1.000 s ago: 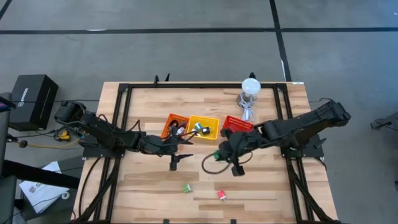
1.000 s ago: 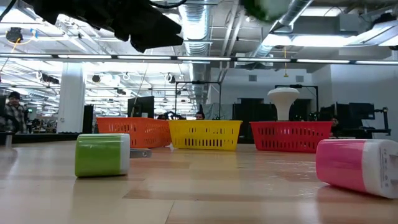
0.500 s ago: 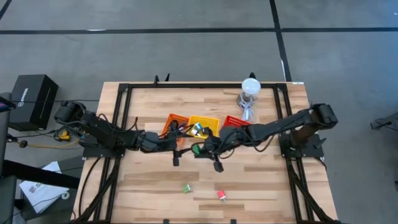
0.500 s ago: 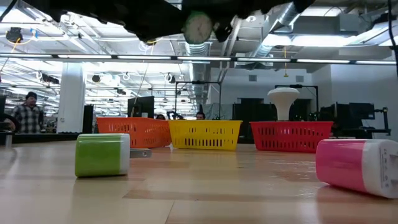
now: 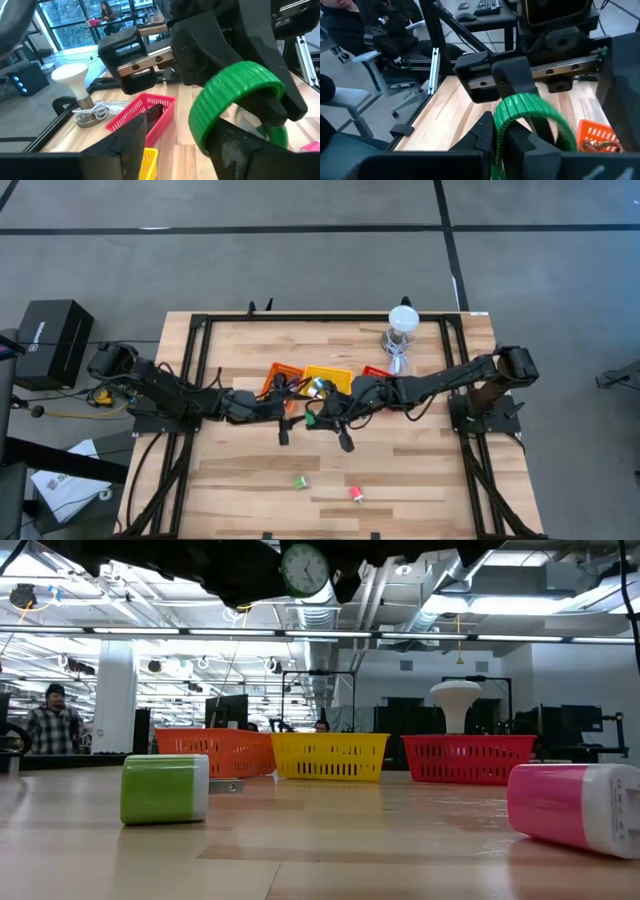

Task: Pick & Place Office items
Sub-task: Put the green wristwatch into the orange bin

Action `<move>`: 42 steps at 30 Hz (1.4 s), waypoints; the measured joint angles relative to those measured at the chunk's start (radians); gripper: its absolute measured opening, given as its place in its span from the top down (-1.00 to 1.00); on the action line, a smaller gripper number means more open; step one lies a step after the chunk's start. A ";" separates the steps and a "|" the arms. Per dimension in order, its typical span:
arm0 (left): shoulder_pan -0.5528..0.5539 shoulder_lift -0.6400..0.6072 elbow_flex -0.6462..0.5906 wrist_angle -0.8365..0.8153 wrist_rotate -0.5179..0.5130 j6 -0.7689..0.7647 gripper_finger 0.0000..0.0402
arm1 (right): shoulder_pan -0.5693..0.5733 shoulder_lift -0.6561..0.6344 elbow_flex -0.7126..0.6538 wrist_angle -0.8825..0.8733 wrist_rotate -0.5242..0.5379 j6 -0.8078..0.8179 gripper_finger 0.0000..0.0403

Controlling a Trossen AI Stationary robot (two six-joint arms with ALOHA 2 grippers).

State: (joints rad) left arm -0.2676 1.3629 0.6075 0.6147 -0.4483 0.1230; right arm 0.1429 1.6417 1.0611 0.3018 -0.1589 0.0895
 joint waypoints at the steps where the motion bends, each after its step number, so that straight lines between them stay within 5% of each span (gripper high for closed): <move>1: 0.000 0.000 0.000 0.000 0.000 0.000 0.12 | 0.000 0.000 0.000 0.000 0.000 0.000 0.93; 18: 0.000 0.000 0.000 0.000 0.000 -0.001 0.94 | -0.009 0.000 0.000 -0.015 0.003 0.033 0.87; 34: 0.001 0.000 0.000 -0.027 -0.015 0.001 0.95 | -0.046 0.000 0.000 -0.146 0.054 -0.011 0.19; 42: 0.009 -0.001 0.001 -0.225 -0.282 0.001 0.95 | -0.090 0.000 0.000 -0.334 0.058 0.024 -0.04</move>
State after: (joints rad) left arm -0.2585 1.3622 0.6083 0.3899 -0.7300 0.1241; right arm 0.0527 1.6417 1.0611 -0.0326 -0.1008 0.1133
